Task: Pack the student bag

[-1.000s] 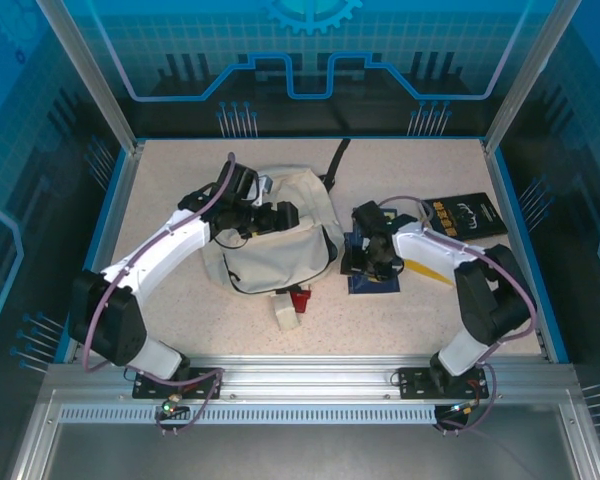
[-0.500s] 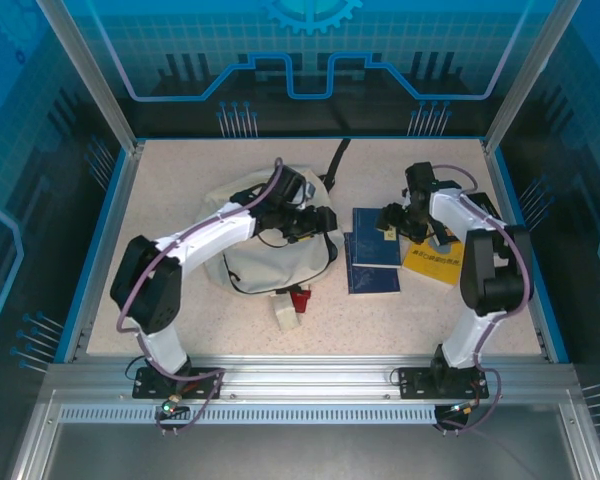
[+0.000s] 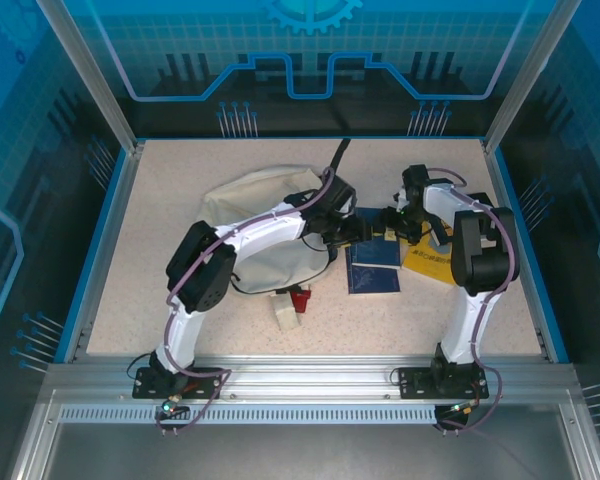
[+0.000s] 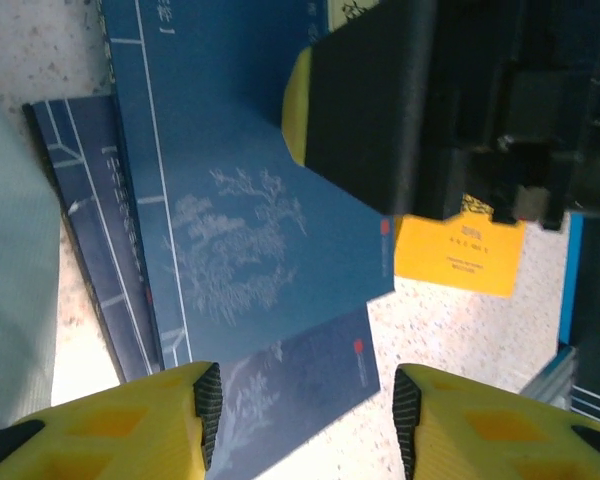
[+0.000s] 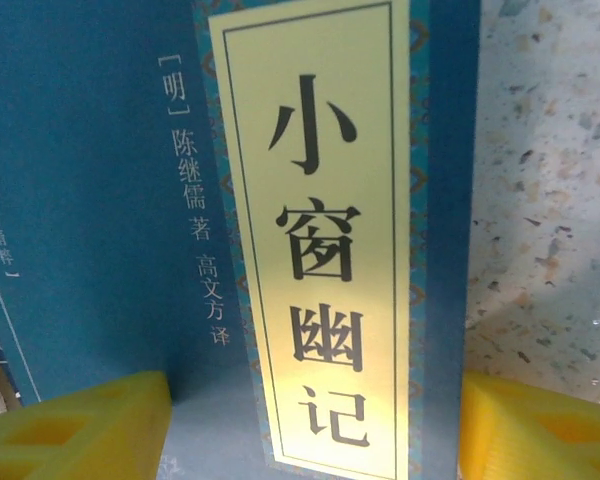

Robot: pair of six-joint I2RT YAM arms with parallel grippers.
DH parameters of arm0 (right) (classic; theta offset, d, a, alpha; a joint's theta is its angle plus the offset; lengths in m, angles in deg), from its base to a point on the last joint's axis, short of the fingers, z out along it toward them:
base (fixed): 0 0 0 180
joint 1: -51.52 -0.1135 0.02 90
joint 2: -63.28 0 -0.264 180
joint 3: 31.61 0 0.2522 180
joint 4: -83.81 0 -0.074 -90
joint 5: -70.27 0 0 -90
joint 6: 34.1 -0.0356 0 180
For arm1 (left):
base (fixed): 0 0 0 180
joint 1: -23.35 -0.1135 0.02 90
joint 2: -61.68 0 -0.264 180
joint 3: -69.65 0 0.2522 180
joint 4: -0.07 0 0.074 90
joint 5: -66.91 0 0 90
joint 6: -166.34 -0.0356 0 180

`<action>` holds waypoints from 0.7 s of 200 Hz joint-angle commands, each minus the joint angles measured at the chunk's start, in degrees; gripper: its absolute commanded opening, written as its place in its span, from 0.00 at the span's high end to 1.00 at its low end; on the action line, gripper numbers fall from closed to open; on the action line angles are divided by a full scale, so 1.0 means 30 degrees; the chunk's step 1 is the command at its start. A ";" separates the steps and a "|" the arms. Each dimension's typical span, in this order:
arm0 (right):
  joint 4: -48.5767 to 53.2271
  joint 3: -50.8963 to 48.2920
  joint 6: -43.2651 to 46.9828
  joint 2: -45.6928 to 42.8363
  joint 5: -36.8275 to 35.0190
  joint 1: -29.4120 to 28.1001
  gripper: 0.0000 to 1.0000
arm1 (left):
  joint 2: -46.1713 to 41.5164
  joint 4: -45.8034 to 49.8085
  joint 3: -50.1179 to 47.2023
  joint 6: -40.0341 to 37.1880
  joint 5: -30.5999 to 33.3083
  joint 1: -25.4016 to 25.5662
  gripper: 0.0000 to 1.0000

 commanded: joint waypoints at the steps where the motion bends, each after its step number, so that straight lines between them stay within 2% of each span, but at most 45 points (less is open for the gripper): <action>1: 0.0503 -0.0529 0.0579 -0.0055 0.0442 0.0168 0.26 | 0.1534 0.0929 0.1524 -0.0334 0.0549 0.0117 0.49; 22: 0.0412 -0.0775 0.0806 -0.0216 0.0946 0.0205 0.26 | 0.2599 0.1849 0.2703 -0.0920 0.1010 0.0272 0.50; 54: 0.0350 -0.1023 0.1070 -0.0626 0.2080 0.0262 0.28 | 0.3774 0.2148 0.3350 -0.0934 0.0983 0.0283 0.57; 102: 0.0894 -0.1025 0.1246 -0.2583 0.3015 0.0362 0.34 | 0.4553 0.2775 0.3432 -0.0995 0.1310 0.0276 0.67; 140: 0.1378 -0.1036 0.1344 -0.3971 0.3617 0.0145 0.41 | 0.4872 0.3333 0.3521 -0.1211 0.1514 0.0289 0.68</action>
